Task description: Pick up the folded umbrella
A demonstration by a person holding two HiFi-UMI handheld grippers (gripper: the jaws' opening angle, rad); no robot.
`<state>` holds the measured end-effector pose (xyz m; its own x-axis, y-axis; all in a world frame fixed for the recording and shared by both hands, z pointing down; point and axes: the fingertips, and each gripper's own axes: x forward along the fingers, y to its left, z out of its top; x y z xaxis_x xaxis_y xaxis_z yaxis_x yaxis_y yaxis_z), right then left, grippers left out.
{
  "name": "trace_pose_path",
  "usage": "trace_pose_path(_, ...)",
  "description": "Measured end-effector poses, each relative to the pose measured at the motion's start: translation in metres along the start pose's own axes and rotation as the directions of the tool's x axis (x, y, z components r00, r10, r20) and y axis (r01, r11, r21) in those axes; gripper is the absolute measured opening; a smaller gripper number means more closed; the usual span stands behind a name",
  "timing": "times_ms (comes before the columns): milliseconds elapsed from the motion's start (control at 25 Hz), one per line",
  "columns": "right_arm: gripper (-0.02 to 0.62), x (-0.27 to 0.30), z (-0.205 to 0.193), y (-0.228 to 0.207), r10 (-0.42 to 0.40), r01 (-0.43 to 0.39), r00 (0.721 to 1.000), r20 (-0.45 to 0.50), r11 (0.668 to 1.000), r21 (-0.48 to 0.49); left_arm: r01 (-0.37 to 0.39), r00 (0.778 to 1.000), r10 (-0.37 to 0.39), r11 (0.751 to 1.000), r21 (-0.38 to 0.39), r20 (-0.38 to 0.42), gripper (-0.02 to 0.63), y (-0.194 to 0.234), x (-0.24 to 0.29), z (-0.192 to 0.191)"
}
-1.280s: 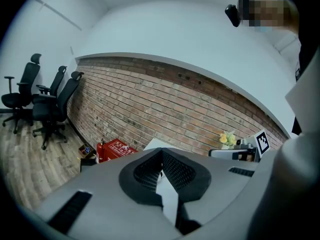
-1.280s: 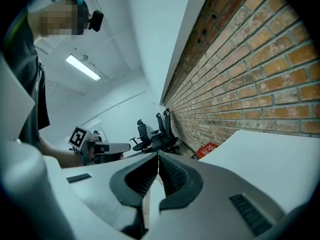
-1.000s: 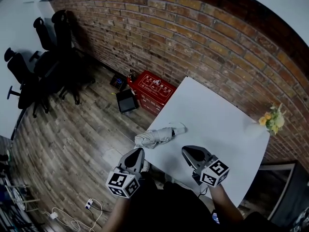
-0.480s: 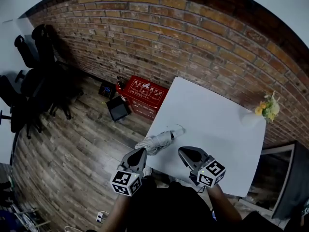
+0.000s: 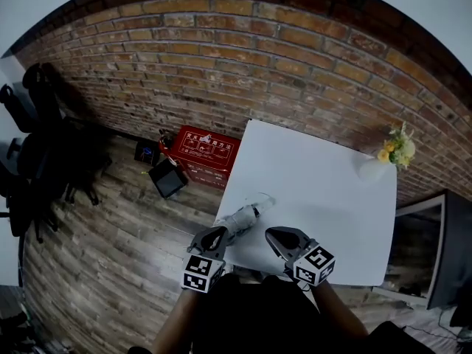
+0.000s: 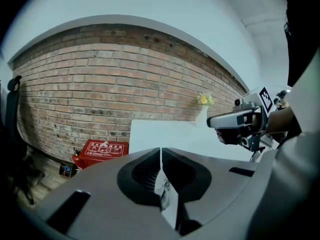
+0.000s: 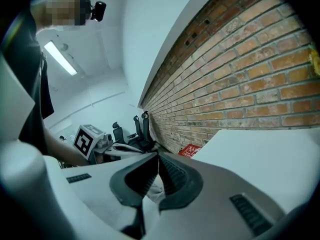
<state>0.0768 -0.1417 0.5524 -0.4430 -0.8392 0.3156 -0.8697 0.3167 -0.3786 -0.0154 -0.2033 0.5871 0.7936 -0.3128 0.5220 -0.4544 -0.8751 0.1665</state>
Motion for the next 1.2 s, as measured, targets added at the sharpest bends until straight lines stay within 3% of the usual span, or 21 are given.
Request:
trace_pose_path(240, 0.023, 0.004, -0.014, -0.006, -0.048, 0.048, 0.999, -0.020, 0.999, 0.017, 0.085, 0.991, -0.072, 0.991, 0.108, -0.116, 0.024, -0.004, 0.035, -0.019)
trace_pose_path(440, 0.023, -0.005, -0.020, -0.012, -0.094, 0.095, 0.995, -0.030, 0.995, 0.032, 0.168, 0.963, -0.123, 0.969, 0.181, -0.238, 0.164, -0.009, 0.061, -0.042)
trace_pose_path(680, 0.023, -0.015, -0.023, -0.018, -0.146, 0.147, 0.989, -0.033, 0.988, 0.051, 0.245, 0.919, -0.120, 0.920, 0.305, -0.374, 0.271, -0.005, 0.084, -0.071)
trace_pose_path(1040, 0.023, -0.027, -0.031, -0.022, -0.207, 0.210, 0.978, -0.037, 0.974, 0.086, 0.352, 0.831, -0.114, 0.866, 0.356, -0.545, 0.311, -0.004, 0.107, -0.103)
trace_pose_path(1200, 0.023, -0.034, -0.033, -0.027, -0.228, 0.231, 0.973, -0.035, 0.968, 0.095, 0.368, 0.803, -0.084, 0.848, 0.382, -0.590, 0.316, -0.002, 0.115, -0.113)
